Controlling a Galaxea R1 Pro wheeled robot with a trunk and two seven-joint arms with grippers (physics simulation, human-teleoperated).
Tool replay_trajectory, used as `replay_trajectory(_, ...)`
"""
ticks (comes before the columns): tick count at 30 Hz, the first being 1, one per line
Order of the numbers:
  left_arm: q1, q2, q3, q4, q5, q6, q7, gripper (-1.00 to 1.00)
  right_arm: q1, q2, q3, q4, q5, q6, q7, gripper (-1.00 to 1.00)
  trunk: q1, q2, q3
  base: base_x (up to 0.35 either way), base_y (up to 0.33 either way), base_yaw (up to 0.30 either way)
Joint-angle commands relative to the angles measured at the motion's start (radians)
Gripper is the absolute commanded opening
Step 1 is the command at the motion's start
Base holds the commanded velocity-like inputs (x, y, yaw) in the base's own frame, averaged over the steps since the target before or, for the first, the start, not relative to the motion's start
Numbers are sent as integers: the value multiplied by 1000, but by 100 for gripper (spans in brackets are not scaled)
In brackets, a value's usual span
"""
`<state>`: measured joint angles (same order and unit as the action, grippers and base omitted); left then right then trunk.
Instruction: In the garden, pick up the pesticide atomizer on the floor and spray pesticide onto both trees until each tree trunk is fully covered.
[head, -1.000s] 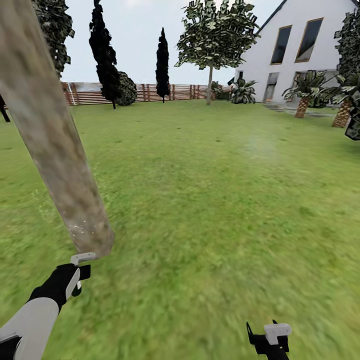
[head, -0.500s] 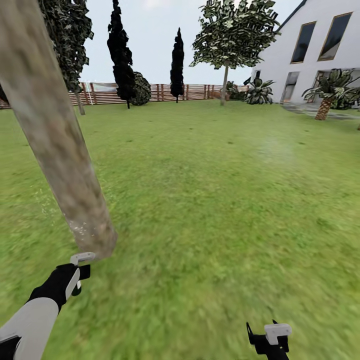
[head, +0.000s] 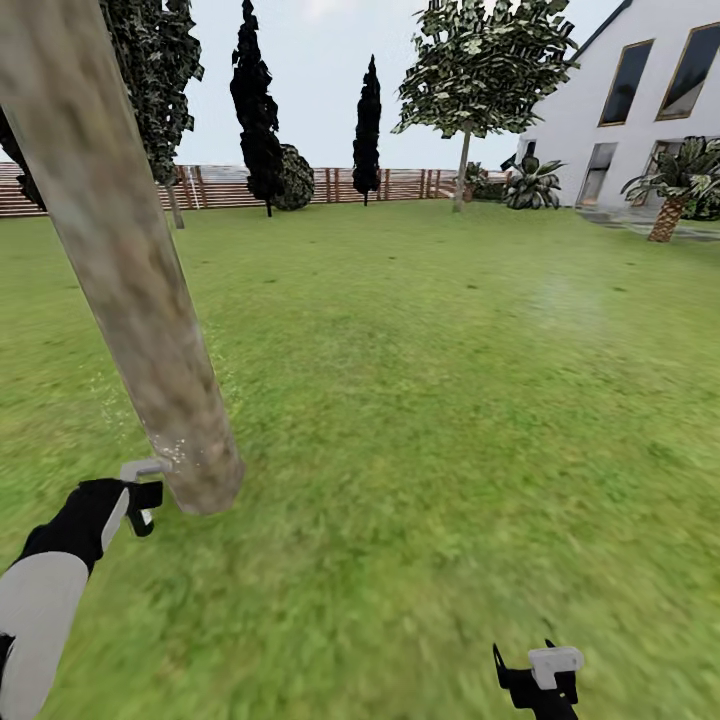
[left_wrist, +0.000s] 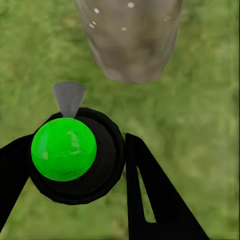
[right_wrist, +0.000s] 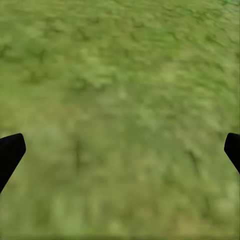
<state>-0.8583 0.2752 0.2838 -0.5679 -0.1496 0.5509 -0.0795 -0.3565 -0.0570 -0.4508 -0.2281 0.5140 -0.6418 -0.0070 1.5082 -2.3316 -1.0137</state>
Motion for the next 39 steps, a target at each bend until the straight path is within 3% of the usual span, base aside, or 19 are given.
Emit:
replay_trajectory(1, -2, -5, -46, -5, -14, 11, -18, -100, -1, 0, -8, 1, 11, -4, -1, 100, 0, 0, -1, 0, 0, 0)
replay_trajectory(2, -3, -10, -106, -21, -13, 17, -20, -100, -1, 0, -8, 1, 11, -4, -1, 100, 0, 0, -1, 0, 0, 0)
replay_trajectory(3, -3, -13, -133, -42, -13, 26, -21, -100, -1, 0, -8, 1, 11, -4, -1, 100, 0, 0, -1, 0, 0, 0)
replay_trajectory(6, -5, 12, -154, -114, -14, 105, -24, -100, -1, 0, -8, 1, 11, -4, -1, 100, 0, 0, -1, 0, 0, 0)
replay_trajectory(9, -3, 36, -153, -170, -11, 133, -27, -100, -1, 0, -8, 1, 11, -4, -1, 100, 0, 0, -1, 0, 0, 0)
replay_trajectory(15, -5, 43, -153, -201, -8, 150, -29, -100, -1, 0, -8, 1, 11, -4, -1, 100, 0, 0, -1, 0, 0, 0)
replay_trajectory(18, -36, 43, -155, -275, -6, 277, -31, -100, -1, 0, -8, 0, 11, -4, -1, 100, 0, 0, -1, 0, 0, 0)
replay_trajectory(20, -34, 40, -159, -315, -10, 308, -30, -100, -1, 0, -8, 0, 11, -4, -1, 100, 0, 0, -1, 0, 0, 0)
replay_trajectory(29, -31, 39, -160, -325, -7, 314, -31, -100, -1, 0, -8, 0, 10, -4, -1, 100, 0, 0, -1, 0, -223, 19)
replay_trajectory(39, -30, 38, -161, -314, -9, 313, -31, -100, -1, 0, -8, 0, 11, -4, -1, 100, 0, 0, -1, 0, -272, 221)
